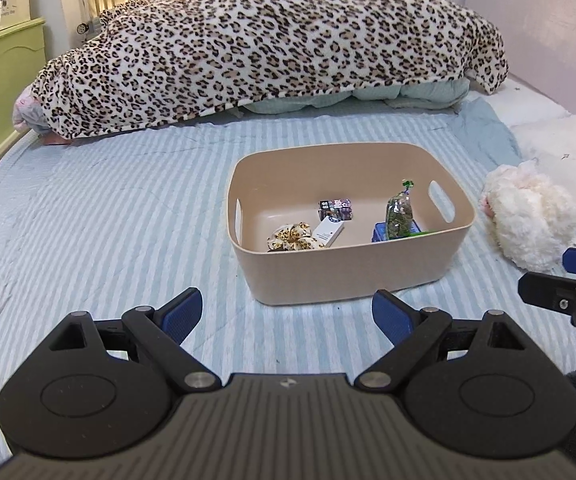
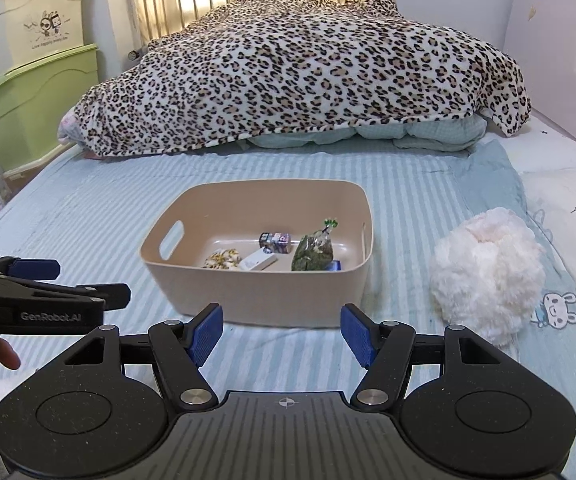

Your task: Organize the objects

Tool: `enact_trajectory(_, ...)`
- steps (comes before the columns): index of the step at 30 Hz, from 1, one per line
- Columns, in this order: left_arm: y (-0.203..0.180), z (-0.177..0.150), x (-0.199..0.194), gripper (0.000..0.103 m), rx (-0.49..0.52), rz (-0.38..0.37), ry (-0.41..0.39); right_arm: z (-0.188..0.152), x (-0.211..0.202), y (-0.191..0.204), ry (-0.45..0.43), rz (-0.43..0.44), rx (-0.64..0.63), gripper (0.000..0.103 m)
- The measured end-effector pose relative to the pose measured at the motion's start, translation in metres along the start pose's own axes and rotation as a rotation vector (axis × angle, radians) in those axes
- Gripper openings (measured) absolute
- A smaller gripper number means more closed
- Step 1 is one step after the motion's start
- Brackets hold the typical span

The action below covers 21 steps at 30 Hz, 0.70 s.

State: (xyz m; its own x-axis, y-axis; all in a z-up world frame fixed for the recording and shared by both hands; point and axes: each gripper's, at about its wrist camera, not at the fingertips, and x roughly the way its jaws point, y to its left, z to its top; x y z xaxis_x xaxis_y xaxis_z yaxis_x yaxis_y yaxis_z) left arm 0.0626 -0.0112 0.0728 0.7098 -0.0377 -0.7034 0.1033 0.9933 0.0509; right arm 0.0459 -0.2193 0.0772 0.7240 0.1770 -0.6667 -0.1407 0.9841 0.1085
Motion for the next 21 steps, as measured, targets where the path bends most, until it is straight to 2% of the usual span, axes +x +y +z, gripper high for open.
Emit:
enact_trajectory(11,-0.005,-0.031,-0.050,0.092,0.013,-0.016,-0.024,-0.023,-0.038,0.007,0.003,0.035,0.015,0.068)
enact_trajectory(21,-0.008,-0.053,-0.079,0.092,0.014,-0.043,-0.026,-0.039,-0.067,0.007,-0.011,0.057,0.024,0.069)
